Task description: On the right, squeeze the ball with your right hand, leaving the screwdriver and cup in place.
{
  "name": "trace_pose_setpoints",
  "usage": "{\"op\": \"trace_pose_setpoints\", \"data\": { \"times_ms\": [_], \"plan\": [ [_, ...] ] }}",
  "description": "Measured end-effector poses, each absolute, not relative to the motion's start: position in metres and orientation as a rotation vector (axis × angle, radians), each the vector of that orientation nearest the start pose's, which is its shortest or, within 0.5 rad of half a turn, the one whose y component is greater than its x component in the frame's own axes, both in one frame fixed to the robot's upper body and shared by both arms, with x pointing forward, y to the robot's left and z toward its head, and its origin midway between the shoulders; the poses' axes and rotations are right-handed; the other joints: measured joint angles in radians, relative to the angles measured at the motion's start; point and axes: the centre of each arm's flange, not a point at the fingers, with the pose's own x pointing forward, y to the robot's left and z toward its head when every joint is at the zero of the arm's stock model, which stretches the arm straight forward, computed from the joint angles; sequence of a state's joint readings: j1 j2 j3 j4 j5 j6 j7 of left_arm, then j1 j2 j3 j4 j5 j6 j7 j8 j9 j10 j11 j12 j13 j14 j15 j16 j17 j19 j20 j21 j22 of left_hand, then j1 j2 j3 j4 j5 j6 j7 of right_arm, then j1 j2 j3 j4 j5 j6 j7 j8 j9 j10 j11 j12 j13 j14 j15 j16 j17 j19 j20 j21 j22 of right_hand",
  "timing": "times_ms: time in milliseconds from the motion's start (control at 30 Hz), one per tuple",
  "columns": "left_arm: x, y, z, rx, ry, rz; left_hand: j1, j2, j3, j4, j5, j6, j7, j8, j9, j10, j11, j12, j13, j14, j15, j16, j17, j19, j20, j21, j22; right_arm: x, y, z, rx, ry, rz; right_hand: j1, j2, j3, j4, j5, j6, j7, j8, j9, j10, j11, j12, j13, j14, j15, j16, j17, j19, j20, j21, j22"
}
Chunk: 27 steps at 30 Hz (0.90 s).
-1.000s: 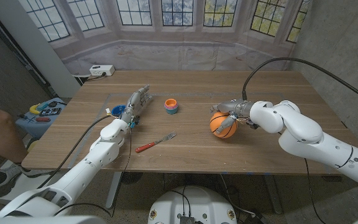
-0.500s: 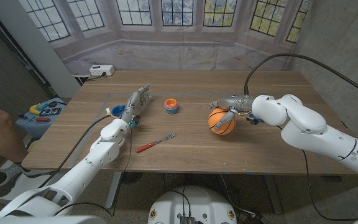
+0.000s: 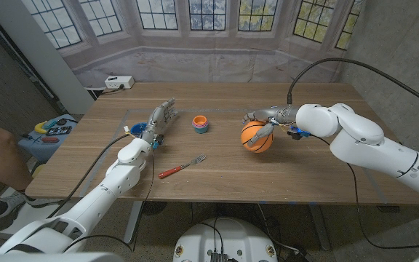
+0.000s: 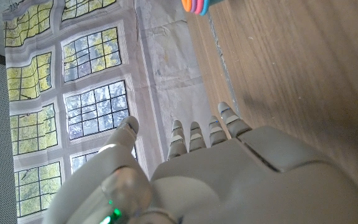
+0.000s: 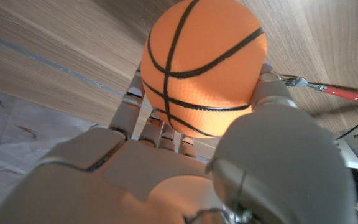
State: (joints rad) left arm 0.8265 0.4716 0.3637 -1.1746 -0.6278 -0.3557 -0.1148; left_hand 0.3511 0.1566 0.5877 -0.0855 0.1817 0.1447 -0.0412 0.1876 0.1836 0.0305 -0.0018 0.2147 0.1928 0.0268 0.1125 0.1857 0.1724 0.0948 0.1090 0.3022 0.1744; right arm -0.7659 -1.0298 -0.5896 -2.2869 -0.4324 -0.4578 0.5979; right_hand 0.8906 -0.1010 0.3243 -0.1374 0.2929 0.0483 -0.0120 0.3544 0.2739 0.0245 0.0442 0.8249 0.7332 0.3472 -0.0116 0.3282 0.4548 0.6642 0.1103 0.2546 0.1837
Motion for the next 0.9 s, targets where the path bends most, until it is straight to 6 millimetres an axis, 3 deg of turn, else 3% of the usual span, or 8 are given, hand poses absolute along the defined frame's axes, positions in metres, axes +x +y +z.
{"op": "trace_pose_setpoints", "data": {
  "times_ms": [667, 900],
  "plan": [
    [0.665, 0.297, -0.053, -0.033, -0.581, -0.225, 0.000, 0.000, 0.003, -0.003, 0.000, 0.000, 0.000, 0.000, 0.000, 0.000, 0.000, 0.000, 0.000, 0.000, 0.000, 0.000, 0.000, 0.004, 0.004, -0.008, 0.000, 0.503, -0.192, 0.059, -1.457, -0.391, 0.433, 0.001, 0.000, 0.008, -0.009, 0.000, 0.027, 0.009, 0.005, 0.000, 0.015, 0.004, 0.011, 0.007, 0.015, -0.001, -0.001, 0.007, 0.014, -0.014, 0.000, 0.000],
    [0.665, 0.297, -0.054, -0.034, -0.580, -0.225, 0.000, 0.000, 0.003, -0.003, 0.000, 0.000, 0.000, 0.000, 0.000, 0.000, 0.000, 0.000, 0.000, 0.000, 0.000, 0.000, 0.000, 0.004, 0.004, -0.008, 0.000, 0.506, -0.194, 0.065, -1.314, -0.418, 0.498, 0.016, 0.009, 0.011, -0.012, -0.005, 0.053, 0.016, 0.005, -0.004, 0.029, 0.011, 0.022, 0.010, 0.036, -0.011, 0.001, 0.011, 0.032, -0.018, 0.000, 0.005]
  ]
}}
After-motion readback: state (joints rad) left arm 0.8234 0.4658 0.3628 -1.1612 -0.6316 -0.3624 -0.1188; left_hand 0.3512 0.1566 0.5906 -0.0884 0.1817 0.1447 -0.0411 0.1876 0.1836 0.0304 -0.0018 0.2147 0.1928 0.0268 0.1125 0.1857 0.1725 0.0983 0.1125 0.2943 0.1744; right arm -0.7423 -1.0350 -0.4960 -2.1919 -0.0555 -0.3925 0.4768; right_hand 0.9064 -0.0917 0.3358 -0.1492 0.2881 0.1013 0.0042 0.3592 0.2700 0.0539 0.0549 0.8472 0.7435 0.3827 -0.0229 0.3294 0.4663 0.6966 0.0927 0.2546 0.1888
